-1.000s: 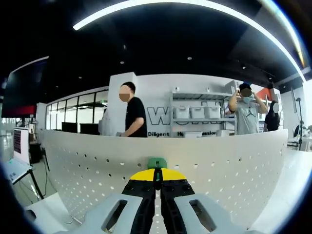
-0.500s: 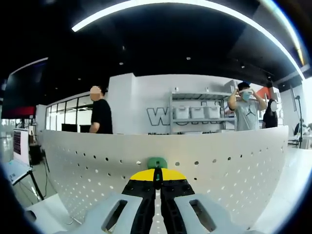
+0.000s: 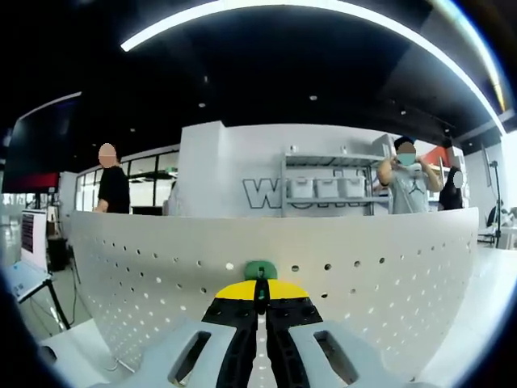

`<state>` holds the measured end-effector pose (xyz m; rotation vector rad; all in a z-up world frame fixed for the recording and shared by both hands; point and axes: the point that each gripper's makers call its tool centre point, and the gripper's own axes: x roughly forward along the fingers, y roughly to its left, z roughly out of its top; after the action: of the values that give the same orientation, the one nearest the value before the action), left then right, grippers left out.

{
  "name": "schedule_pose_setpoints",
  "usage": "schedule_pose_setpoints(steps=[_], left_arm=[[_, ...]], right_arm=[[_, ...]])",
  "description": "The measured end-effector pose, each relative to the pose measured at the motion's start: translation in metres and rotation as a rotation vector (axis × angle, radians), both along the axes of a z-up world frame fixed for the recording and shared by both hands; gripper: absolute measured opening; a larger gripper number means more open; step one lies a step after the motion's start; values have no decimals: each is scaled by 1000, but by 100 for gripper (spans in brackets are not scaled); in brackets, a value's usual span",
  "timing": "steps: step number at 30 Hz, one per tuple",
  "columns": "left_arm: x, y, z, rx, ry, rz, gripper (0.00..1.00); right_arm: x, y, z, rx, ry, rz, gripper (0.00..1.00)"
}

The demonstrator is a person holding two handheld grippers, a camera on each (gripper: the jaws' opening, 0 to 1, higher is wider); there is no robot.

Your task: Insert the hook assembly into the mounting plate slot until the hook locks in place.

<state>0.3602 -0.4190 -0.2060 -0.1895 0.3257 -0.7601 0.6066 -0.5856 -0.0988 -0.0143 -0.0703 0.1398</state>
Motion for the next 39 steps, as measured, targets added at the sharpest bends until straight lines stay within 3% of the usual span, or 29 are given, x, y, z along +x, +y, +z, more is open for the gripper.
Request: schedule_pose_setpoints(steps=[5, 9, 12, 19, 27, 39], left_arm=[[1, -1, 0, 0, 1, -2, 47], [2, -3, 1, 2, -2, -10, 46], [2, -5, 0, 2, -2, -15, 46], [1, -3, 2, 5, -4, -13, 46], [1, -1, 1, 10, -1, -3, 46], [1, 0, 1, 10, 9, 14, 52]], right_arm=[[2, -1, -1, -5, -6, -2, 1], [3, -1, -4, -4, 19, 23, 2], [4, -3, -16, 31, 63, 20, 7], [4, 3, -21, 5, 82, 46, 4], [-20, 6, -50, 10, 140, 68, 6], [-37, -15, -56, 38, 164, 51, 20]])
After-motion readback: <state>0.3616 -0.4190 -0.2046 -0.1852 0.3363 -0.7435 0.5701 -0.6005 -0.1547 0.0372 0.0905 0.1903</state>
